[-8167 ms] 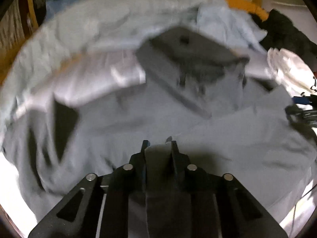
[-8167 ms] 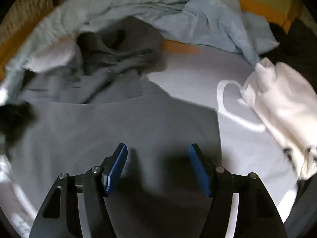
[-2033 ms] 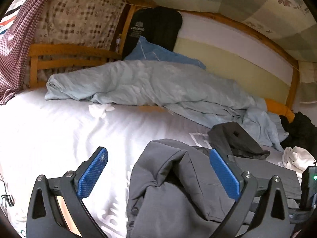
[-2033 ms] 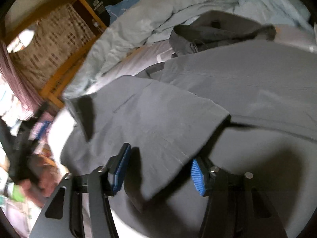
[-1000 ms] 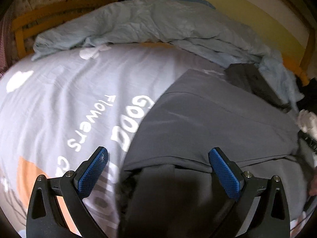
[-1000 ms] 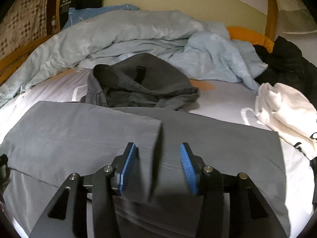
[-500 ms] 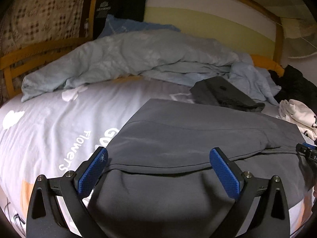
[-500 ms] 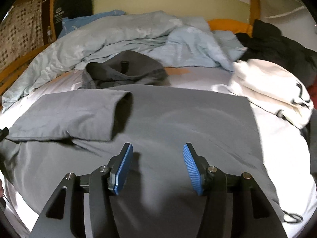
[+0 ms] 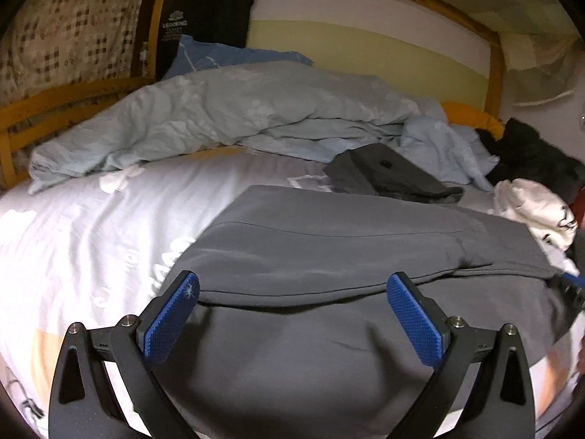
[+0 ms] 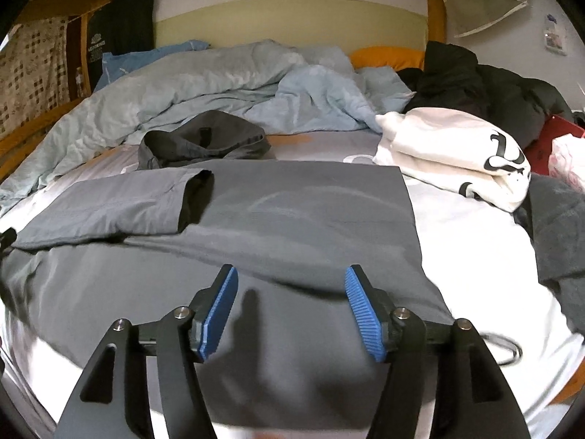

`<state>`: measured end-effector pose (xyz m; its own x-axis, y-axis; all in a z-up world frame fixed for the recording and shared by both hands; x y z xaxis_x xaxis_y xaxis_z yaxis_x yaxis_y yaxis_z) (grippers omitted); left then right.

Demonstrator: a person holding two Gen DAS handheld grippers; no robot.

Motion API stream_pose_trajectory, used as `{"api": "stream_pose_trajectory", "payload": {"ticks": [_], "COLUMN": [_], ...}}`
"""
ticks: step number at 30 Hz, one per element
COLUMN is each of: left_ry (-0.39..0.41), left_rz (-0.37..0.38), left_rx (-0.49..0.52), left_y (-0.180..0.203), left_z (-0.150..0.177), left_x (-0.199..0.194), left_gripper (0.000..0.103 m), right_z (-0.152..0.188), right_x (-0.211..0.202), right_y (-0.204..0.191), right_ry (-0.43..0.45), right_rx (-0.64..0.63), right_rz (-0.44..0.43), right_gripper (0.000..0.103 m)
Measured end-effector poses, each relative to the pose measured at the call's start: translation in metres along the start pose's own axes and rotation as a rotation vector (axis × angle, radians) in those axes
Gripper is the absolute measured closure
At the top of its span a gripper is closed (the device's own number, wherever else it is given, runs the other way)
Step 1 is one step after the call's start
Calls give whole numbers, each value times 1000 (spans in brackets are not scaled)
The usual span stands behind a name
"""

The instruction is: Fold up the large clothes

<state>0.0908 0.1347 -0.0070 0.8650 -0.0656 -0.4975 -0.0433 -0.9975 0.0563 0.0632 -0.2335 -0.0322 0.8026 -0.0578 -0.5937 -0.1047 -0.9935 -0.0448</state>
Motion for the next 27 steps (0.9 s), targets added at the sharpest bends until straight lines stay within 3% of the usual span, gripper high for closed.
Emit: {"api": "stream_pose_trajectory", "payload": {"ticks": [4,6,15,27], "left_ry": [25,37,-8,-8], "left_rz": [1,-1,-6,-32], "left_rx": [27,46,53,56], "left_y": [7,14,28,30], "left_z": [4,8,39,51], "left_x": [-10,-18,-31,-39], "left_gripper": [1,1,1,1], "right_z": [16,20,31,36], "right_x": [2,-3,-18,-31], "right_y": [5,8,7,7], "right_ry": [-45,-54,-47,-32], "right_rx": [-9,28,56,60], "right_rz": [26,-14,-43,-62], "right_gripper": [35,35,35,35]}}
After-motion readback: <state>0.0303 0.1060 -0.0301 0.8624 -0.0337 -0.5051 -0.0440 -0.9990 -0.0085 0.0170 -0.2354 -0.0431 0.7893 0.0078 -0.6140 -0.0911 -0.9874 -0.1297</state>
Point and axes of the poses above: each gripper's, at about its wrist camera, not at the fingertips, and x roughly the way its jaws point, y to its right, z to its underside, the point moved 7 cm from there along x, roughly the way its jaws point, and after that the axes turned 4 degrees about x, right-handed, at the moved point
